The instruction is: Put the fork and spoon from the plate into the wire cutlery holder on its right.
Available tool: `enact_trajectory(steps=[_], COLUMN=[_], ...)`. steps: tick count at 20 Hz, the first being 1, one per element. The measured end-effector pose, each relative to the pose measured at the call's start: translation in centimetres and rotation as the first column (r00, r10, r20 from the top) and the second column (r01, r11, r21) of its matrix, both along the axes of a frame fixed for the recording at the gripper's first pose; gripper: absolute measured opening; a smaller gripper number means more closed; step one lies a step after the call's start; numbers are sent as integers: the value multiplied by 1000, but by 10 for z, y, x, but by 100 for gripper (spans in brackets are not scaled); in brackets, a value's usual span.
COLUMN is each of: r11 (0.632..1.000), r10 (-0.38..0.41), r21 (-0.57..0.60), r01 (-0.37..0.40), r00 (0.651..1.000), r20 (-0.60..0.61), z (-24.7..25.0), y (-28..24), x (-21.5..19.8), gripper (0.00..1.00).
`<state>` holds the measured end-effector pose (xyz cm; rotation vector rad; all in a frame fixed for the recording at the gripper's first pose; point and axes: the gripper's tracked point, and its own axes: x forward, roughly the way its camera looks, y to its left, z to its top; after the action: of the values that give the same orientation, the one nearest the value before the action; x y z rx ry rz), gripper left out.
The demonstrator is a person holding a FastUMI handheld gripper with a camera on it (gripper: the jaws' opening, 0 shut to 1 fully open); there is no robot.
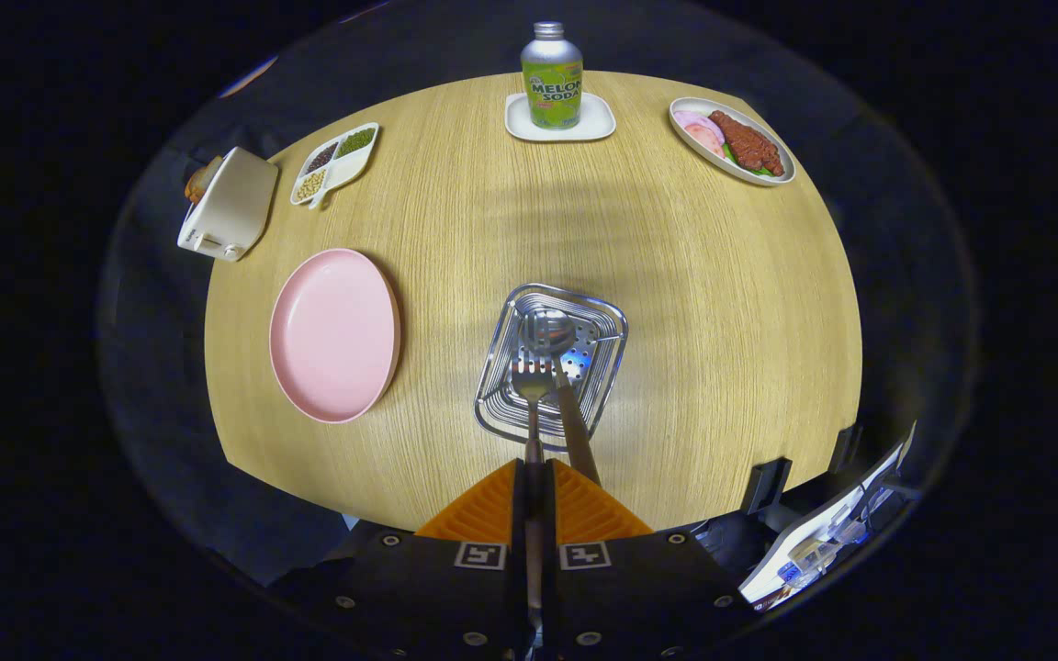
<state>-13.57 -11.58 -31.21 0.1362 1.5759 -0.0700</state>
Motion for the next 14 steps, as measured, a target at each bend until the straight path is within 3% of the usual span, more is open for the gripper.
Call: enact_trajectory(steps=[4,8,11,14], r11=[1000,1000,999,998], r10=[7,-21,-38,-53], r21=[-15,-18,-10,10], r01=[-7,25,45,57], r00=[999,979,924,817], r20=[47,205,381,574], z=[-3,10,37,73], y=[-2,-3,4,14], x=[14,42,66,97], gripper=[9,11,12,15])
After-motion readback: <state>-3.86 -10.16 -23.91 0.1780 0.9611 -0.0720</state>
